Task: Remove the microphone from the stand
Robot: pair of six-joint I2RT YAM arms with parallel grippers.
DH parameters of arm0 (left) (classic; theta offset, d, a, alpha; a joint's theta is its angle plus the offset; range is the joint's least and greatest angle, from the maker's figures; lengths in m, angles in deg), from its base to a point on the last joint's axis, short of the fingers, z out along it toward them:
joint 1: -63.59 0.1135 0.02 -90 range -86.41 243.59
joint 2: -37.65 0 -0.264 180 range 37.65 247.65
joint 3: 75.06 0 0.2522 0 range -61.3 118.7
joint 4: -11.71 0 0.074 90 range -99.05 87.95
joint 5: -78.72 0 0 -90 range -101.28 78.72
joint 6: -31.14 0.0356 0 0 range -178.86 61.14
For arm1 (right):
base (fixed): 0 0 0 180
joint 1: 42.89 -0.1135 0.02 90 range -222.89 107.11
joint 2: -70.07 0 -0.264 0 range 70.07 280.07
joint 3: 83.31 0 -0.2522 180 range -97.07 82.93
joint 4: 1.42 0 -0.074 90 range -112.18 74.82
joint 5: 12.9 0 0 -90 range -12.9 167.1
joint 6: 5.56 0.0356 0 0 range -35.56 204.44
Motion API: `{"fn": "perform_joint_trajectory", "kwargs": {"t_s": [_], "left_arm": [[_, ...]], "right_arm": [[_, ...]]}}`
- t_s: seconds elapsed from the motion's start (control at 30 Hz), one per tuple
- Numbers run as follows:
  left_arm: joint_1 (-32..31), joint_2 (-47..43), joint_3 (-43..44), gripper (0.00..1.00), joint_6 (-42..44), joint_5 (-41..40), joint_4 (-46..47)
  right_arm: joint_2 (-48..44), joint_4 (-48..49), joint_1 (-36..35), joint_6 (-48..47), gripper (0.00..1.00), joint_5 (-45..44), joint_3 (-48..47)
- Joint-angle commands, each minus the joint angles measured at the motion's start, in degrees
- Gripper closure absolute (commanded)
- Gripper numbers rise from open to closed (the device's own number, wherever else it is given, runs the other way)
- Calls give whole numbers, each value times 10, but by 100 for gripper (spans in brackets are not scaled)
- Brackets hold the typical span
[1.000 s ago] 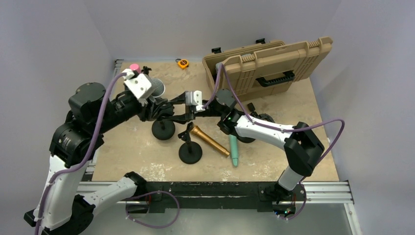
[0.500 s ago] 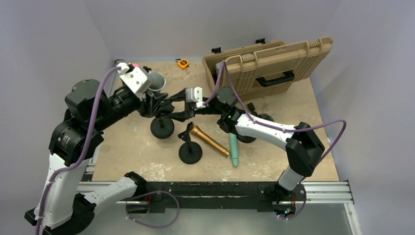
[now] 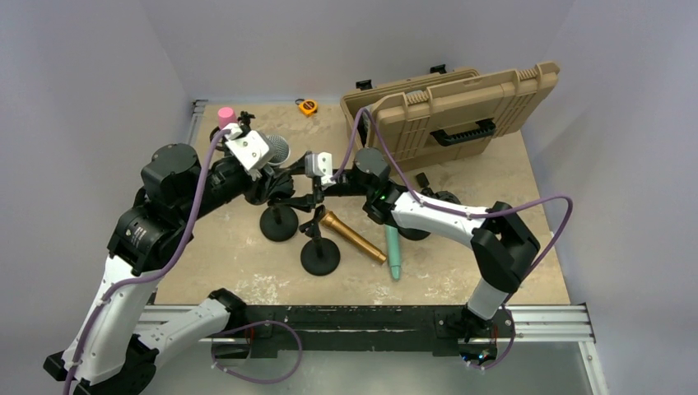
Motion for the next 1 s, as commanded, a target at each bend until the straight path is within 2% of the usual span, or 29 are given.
{"fn": "perform_joint_trajectory", "kwargs": {"t_s": [0.0,0.03,0.07,0.4,0.43,0.47,0.5,0.57,0.6,0.8,0.97], "left_arm": [[-13,-2,-3,100,-53,81,27],[-12,-2,-3,100,-52,80,27],[-12,-2,-3,100,-51,80,27],[-13,-2,3,100,-46,77,20],[-13,-3,5,100,-45,77,20],[-13,-4,6,100,-45,78,20],[-13,-6,8,100,-43,80,21],[-13,-6,16,100,-39,87,20],[-13,-7,20,100,-36,90,18],[-13,0,65,100,-41,107,7],[-13,20,137,100,-75,139,6]], "right_arm": [[-5,11,3,-46,24,-41,8],[-6,13,3,-45,17,-42,10],[-6,11,4,-45,16,-42,11],[5,-8,8,-54,29,-37,1],[7,-9,8,-55,35,-36,-1],[10,-11,8,-56,46,-33,-2],[13,-14,8,-57,62,-36,-5],[17,-22,8,-58,84,-49,-10],[18,-24,7,-57,99,-57,-12],[24,-23,7,-48,100,-69,-27],[42,-36,6,-45,100,-89,-38]]}}
